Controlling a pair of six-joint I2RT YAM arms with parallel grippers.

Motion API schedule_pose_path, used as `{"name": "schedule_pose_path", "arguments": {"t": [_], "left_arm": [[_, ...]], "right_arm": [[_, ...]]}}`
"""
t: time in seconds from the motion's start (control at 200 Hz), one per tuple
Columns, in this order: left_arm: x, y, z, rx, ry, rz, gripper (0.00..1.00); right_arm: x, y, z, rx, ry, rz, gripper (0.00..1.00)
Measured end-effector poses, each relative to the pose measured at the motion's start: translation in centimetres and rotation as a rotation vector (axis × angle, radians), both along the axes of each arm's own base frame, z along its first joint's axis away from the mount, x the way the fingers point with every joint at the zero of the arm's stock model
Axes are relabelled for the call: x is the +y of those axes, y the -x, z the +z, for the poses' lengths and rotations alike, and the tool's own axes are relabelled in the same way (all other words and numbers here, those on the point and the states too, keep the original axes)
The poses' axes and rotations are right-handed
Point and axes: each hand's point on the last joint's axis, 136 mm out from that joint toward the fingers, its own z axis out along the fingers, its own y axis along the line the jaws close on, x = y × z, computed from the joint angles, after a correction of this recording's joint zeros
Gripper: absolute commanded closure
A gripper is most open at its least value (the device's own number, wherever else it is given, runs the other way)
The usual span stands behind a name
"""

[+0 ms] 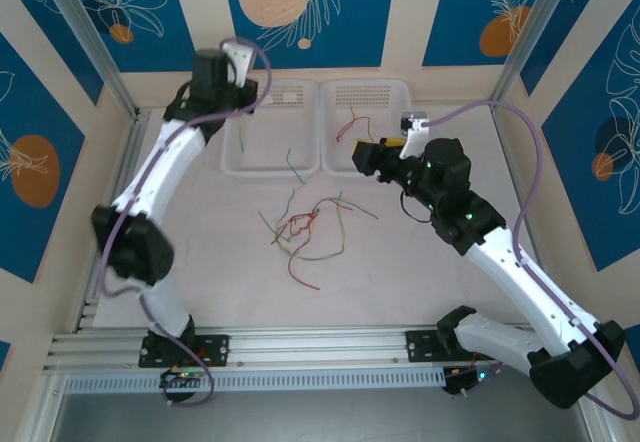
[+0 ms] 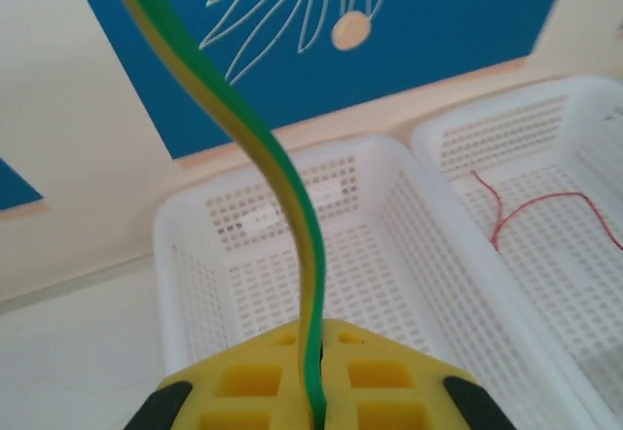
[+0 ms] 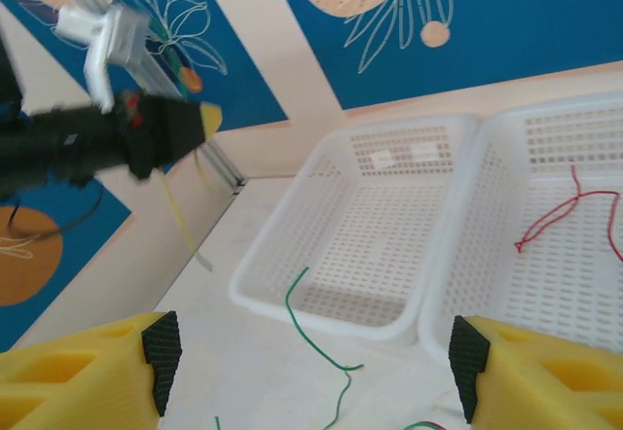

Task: Untangle the cables

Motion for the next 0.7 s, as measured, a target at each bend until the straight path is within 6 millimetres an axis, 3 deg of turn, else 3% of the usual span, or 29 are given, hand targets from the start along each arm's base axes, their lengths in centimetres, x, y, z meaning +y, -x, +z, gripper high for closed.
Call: {"name": "schedule_pose_path", "arguments": {"t": [0.08, 0.23, 0.295, 0.425, 0.495, 0.7], "left_arm": [[-0.5, -3.1, -1.2, 0.044, -0.029, 0.033, 1.0], [-1.6, -6.9, -7.6, 0.186, -0.103, 0.085, 1.0], [-2.1, -7.3, -11.4, 0.261, -0.13, 0.095, 1.0], [-1.9, -5.6, -17.9, 0.432, -0.197, 0.105, 1.0], [-1.8, -5.2, -19.3, 0.468, -0.209, 0.108, 1.0], [-2.1, -6.1, -19.8, 0.443, -0.199, 0.109, 1.0]], "right_arm": [[-0.6, 0.1, -0.5, 0.004, 0.004, -0.028, 0.25], [-1.4, 0.2, -0.4, -0.004, 0.007, -0.061, 0.25], [-1.7, 0.5, 0.0, -0.017, 0.002, -0.069, 0.25], [-2.1, 1.0, 0.9, -0.047, -0.003, -0.073, 0.25], [-2.2, 1.2, 1.1, -0.057, 0.001, -0.073, 0.25], [-2.1, 1.0, -0.1, -0.044, 0.021, -0.07, 0.25]]}}
